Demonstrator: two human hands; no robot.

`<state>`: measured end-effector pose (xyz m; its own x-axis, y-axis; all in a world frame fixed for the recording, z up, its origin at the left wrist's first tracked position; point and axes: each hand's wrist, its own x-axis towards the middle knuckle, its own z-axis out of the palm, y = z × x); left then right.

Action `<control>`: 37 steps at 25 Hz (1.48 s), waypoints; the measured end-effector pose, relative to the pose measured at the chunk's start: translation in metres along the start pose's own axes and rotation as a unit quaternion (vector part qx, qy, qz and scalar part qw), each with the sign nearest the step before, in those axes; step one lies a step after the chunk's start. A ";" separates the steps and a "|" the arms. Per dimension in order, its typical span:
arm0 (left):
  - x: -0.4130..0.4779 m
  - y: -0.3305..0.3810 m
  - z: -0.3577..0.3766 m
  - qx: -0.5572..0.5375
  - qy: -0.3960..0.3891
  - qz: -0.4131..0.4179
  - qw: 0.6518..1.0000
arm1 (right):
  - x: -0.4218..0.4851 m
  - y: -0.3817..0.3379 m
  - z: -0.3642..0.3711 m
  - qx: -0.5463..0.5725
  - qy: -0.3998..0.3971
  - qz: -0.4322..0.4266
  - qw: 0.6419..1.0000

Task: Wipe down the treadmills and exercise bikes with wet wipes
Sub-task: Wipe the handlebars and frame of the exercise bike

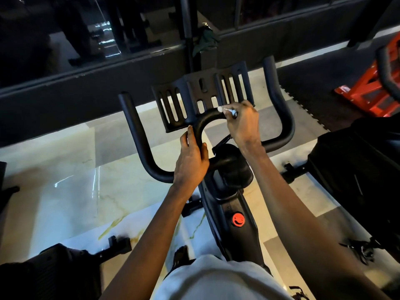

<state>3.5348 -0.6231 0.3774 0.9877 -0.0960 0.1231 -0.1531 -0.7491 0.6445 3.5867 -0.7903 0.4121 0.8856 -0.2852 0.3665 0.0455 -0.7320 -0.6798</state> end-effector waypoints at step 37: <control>-0.014 -0.015 0.015 0.228 0.008 0.254 0.940 | -0.047 0.055 -0.078 -0.085 -0.131 -0.020 0.988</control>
<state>3.5233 -0.6205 0.3550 0.7895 -0.5106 0.3405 -0.5725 -0.8126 0.1092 3.5113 -0.8653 0.4069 0.9749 -0.0997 0.1992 0.0252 -0.8389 -0.5437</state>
